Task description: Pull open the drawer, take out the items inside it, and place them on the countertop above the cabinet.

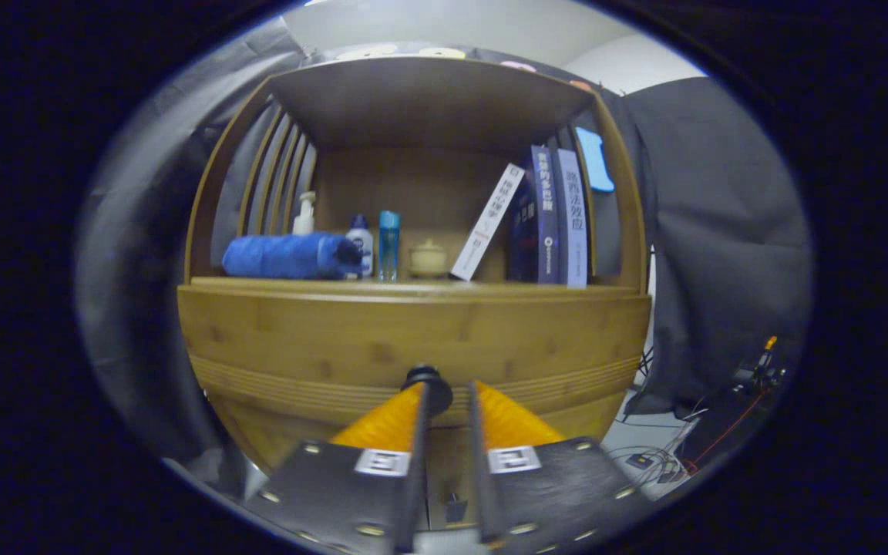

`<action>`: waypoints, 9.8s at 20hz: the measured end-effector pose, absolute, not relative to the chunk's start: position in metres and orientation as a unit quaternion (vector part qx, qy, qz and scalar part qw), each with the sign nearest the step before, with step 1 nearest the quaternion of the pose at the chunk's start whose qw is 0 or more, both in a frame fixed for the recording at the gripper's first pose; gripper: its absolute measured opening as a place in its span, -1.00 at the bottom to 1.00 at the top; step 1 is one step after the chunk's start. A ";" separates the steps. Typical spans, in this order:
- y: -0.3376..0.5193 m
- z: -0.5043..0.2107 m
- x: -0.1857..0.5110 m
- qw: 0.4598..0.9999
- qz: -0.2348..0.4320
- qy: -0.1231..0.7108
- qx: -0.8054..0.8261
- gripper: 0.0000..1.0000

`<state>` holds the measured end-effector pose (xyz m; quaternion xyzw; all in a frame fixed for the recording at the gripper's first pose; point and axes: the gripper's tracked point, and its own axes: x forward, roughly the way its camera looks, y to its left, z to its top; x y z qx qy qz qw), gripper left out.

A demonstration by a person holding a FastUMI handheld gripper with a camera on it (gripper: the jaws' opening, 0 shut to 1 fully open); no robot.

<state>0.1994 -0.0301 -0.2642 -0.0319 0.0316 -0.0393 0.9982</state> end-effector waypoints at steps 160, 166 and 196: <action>-0.003 -0.183 0.320 0.988 0.006 0.146 0.060 0.21; -0.012 -0.153 0.308 0.993 -0.006 0.111 0.050 0.95; -0.059 -0.085 0.010 0.998 0.001 -0.032 -0.046 0.95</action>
